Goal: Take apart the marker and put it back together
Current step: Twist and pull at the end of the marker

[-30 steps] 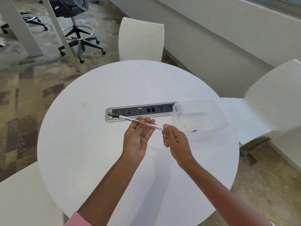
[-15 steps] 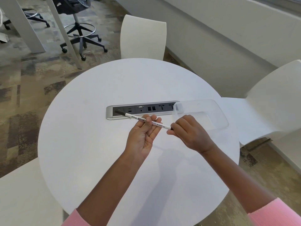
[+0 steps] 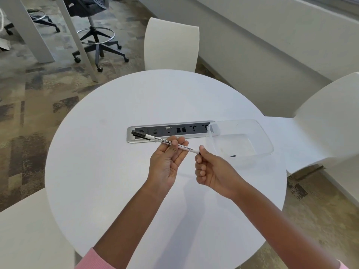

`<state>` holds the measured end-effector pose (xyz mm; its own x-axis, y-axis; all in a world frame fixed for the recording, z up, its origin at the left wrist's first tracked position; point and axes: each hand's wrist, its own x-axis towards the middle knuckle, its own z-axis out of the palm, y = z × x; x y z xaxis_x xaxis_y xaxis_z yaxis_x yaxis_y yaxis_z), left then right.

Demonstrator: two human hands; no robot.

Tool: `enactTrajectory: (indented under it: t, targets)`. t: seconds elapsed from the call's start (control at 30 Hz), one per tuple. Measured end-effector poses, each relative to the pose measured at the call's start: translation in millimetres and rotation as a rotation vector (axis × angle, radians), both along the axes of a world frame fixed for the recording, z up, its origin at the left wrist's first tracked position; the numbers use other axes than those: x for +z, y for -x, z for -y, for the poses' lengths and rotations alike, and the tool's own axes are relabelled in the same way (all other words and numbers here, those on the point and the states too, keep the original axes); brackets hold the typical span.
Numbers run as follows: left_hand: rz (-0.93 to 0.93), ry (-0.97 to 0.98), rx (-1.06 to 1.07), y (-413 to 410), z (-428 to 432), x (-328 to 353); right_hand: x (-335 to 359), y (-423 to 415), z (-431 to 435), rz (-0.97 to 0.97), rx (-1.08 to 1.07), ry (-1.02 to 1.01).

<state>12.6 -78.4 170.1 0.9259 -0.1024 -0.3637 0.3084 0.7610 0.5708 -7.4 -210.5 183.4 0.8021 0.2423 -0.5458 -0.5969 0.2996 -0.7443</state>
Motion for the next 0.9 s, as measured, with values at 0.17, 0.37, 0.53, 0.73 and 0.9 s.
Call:
enactTrajectory:
  t: [0.17, 0.37, 0.53, 0.73, 0.9]
  targets:
    - [0.048, -0.077, 0.004, 2, -2, -2, 1, -6, 6, -0.088, 0.092, -0.048]
    - [0.103, -0.149, -0.033, 5, -5, -6, 8, -21, 26, -0.015, 0.383, 0.224]
    - [0.130, -0.171, -0.039, 4, -2, -7, 16, -32, 31, 0.185, 0.511, 0.477]
    - [0.091, -0.135, 0.147, 5, 9, -2, 4, -26, 9, 0.702, 0.345, 1.112]
    - [0.005, -0.007, 0.280, 5, 19, 5, -2, -20, 2, 1.197, 0.150, 1.528]
